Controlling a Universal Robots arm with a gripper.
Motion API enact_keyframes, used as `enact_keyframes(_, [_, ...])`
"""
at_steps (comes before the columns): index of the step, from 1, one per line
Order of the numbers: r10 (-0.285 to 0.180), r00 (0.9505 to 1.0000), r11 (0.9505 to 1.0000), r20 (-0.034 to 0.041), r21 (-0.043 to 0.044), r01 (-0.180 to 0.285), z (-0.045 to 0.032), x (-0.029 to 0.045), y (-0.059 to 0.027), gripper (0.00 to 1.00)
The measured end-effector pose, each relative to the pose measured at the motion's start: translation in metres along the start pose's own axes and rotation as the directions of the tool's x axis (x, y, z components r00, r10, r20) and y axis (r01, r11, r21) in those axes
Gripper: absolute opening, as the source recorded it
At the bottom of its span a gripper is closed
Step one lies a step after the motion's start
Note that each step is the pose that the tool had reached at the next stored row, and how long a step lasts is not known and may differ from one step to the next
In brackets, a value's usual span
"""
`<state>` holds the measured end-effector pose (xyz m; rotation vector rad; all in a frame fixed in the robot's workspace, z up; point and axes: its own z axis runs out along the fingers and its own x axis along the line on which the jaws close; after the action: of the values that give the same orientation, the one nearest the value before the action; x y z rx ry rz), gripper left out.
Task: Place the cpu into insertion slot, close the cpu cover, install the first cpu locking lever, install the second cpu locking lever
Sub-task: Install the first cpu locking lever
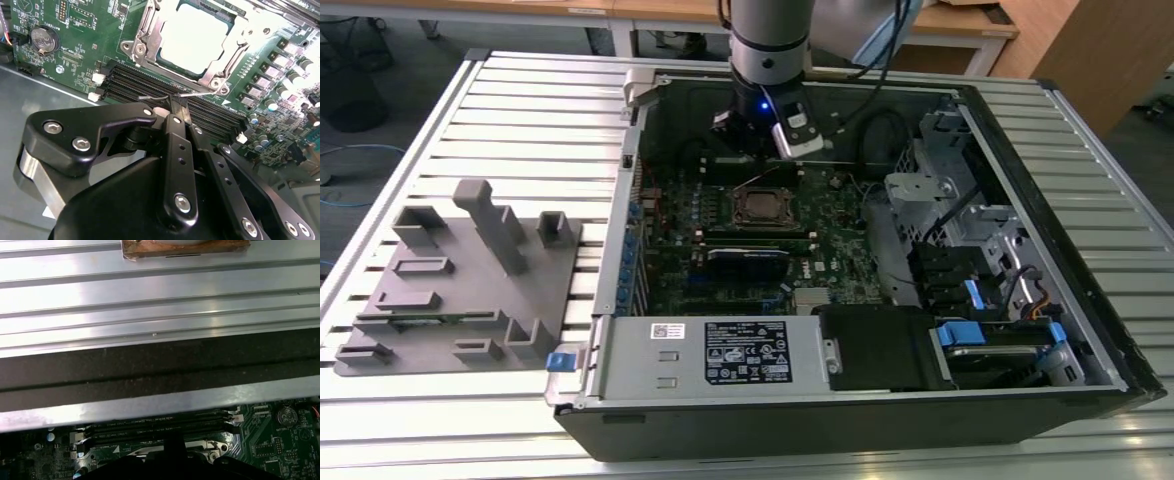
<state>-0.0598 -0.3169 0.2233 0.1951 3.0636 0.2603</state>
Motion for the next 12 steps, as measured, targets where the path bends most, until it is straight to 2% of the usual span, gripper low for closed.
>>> enact_keyframes(12, [0.0, 1.0, 1.0, -0.0001, 0.0002, 0.0, 0.0111, -0.0064, -0.0012, 0.1])
